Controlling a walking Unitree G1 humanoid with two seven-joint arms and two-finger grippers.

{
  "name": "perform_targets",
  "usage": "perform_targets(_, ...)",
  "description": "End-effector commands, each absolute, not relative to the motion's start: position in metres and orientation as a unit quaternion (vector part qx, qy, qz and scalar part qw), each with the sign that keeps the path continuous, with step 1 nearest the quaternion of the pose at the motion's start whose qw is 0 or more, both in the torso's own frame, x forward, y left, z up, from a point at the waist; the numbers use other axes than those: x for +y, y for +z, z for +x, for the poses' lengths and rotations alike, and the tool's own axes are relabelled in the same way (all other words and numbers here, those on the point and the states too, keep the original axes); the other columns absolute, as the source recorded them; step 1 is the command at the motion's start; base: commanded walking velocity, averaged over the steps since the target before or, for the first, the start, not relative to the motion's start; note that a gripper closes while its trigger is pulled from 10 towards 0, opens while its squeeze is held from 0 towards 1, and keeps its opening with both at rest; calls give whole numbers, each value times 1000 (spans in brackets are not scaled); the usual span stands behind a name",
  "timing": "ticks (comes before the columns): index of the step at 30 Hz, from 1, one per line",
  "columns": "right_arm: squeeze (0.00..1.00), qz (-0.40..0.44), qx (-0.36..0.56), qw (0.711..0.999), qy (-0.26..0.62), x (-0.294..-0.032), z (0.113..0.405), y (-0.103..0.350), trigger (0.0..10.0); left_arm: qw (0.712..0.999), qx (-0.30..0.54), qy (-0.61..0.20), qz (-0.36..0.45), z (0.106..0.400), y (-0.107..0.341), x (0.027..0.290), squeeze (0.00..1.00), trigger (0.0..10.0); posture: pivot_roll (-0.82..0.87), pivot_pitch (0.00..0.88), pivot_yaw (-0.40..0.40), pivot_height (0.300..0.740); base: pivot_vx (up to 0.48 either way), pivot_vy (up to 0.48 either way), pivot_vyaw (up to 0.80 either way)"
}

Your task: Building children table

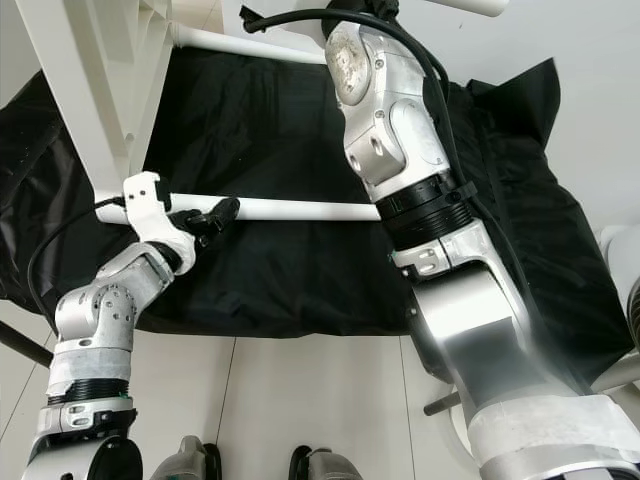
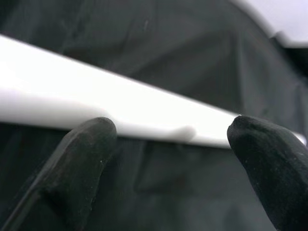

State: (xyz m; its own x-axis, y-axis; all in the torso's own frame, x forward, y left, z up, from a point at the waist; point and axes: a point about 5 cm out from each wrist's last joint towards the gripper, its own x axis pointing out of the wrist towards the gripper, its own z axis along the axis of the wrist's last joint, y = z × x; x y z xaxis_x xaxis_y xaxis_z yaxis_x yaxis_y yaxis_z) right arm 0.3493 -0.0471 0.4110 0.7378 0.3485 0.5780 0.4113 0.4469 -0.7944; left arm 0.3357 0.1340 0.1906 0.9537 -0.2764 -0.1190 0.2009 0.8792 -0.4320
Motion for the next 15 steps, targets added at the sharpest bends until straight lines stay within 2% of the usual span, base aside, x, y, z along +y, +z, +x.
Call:
perform_targets(1,0,-411,-386,826,-2,-54,341,425,0,959,157,-102,-212,328,169,135,0,10000,-19,183,-41,740,0,0,0)
perform_targets(9,0,-417,-384,824,1,-54,345,427,0,949,193,-116,-222,321,163,131,0,10000,-11,187,-43,740,0,0,0)
perform_targets(15,0,-409,-385,827,7,-53,347,428,0,945,169,-73,-270,329,165,138,0,10000,-11,189,-43,740,0,0,0)
